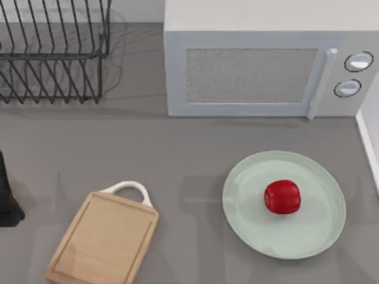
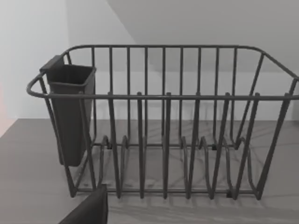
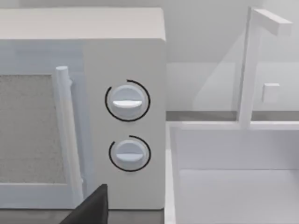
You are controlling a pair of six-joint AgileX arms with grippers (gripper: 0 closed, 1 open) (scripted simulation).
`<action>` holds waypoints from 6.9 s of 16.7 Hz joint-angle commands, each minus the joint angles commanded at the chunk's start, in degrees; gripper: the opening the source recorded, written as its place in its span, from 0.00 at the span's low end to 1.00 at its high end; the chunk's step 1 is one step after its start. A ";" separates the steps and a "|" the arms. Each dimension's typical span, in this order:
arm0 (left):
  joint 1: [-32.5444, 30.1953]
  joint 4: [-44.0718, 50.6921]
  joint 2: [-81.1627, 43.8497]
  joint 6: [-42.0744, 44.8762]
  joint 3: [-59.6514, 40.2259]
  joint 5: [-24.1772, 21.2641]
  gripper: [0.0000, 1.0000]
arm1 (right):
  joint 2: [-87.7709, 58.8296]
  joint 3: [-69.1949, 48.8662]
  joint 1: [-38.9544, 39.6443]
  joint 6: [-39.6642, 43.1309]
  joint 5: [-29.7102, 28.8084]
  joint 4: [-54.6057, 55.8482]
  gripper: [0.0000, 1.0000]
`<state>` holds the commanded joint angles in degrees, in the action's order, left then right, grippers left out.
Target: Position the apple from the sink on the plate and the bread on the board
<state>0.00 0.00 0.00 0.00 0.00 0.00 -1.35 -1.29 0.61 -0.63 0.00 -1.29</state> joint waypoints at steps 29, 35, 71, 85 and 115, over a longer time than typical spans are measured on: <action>7.45 52.55 -92.36 55.99 -62.29 -0.01 1.00 | 1.35 1.29 -0.61 0.63 0.00 1.29 1.00; 7.96 57.33 -100.70 61.47 -68.08 0.05 1.00 | 1.35 1.29 -0.61 0.63 0.00 1.29 1.00; 8.08 41.55 -107.74 61.70 -59.33 0.02 0.00 | 1.35 1.29 -0.61 0.63 0.00 1.29 1.00; 7.77 64.00 -99.34 61.16 -72.69 -0.37 0.00 | 1.35 1.29 -0.61 0.63 0.00 1.29 1.00; -32.30 57.71 -95.03 -30.88 -62.76 0.57 0.00 | 1.35 1.29 -0.61 0.63 0.00 1.29 1.00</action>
<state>-32.30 57.71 -95.03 -30.88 -62.76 0.57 0.00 0.00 0.00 0.00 0.00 0.00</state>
